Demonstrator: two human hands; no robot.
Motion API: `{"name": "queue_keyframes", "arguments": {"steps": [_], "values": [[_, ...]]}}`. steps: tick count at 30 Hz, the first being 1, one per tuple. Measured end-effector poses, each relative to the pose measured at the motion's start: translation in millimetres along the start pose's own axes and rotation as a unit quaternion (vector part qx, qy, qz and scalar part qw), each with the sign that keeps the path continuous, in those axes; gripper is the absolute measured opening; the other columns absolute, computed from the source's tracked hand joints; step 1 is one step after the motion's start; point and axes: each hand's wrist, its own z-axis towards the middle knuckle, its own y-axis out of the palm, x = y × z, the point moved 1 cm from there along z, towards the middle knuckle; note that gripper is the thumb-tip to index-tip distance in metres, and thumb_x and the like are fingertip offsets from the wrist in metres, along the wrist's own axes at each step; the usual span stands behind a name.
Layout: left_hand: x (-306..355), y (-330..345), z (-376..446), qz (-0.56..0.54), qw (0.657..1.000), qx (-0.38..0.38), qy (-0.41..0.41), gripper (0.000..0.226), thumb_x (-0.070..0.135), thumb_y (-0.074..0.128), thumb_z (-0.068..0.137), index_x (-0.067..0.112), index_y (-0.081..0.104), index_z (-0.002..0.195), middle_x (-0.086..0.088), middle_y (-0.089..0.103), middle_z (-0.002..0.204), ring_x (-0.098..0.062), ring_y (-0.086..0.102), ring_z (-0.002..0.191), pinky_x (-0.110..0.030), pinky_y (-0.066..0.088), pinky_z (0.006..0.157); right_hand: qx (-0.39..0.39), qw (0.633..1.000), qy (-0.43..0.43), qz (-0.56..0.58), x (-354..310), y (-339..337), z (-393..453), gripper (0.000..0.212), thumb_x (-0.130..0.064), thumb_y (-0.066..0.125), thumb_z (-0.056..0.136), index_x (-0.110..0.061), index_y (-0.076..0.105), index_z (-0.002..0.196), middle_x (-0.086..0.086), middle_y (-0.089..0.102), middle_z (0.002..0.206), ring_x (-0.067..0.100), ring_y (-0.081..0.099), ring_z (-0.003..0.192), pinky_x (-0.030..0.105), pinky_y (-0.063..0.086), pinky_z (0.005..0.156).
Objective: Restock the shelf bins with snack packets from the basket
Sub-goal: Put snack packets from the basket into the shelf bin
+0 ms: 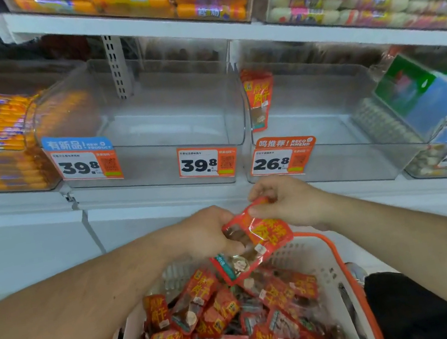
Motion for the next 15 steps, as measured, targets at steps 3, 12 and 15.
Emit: {"name": "queue_keyframes", "arguments": {"steps": [3, 12, 15], "values": [[2.5, -4.5, -0.9, -0.056, 0.998, 0.038, 0.011, 0.010, 0.013, 0.077, 0.080, 0.011, 0.070, 0.087, -0.001, 0.071, 0.083, -0.010, 0.064, 0.076, -0.024, 0.053, 0.075, 0.051, 0.988, 0.054, 0.137, 8.9, -6.3, -10.9, 0.042, -0.034, 0.082, 0.074, -0.015, 0.063, 0.106, 0.012, 0.070, 0.098, 0.026, 0.067, 0.084, 0.041, 0.052, 0.077], [19.3, -8.3, -9.8, -0.204, 0.972, 0.105, 0.043, 0.014, 0.010, 0.075, 0.084, 0.010, 0.072, 0.098, -0.003, 0.076, 0.089, -0.010, 0.069, 0.079, -0.024, 0.054, 0.076, 0.012, 0.967, 0.068, 0.244, 10.1, 4.0, -26.8, 0.021, -0.022, 0.063, 0.094, -0.008, 0.068, 0.109, 0.007, 0.069, 0.093, 0.018, 0.055, 0.075, 0.030, 0.044, 0.067], [26.0, -7.4, -17.5, -0.202, 0.969, 0.130, 0.050, 0.013, 0.012, 0.075, 0.085, 0.014, 0.072, 0.098, -0.008, 0.075, 0.091, -0.016, 0.070, 0.082, -0.037, 0.055, 0.085, 0.030, 0.965, 0.058, 0.253, 4.7, 5.1, -26.7, 0.019, -0.021, 0.062, 0.095, -0.008, 0.068, 0.107, 0.006, 0.068, 0.089, 0.018, 0.054, 0.072, 0.031, 0.042, 0.066]]}}
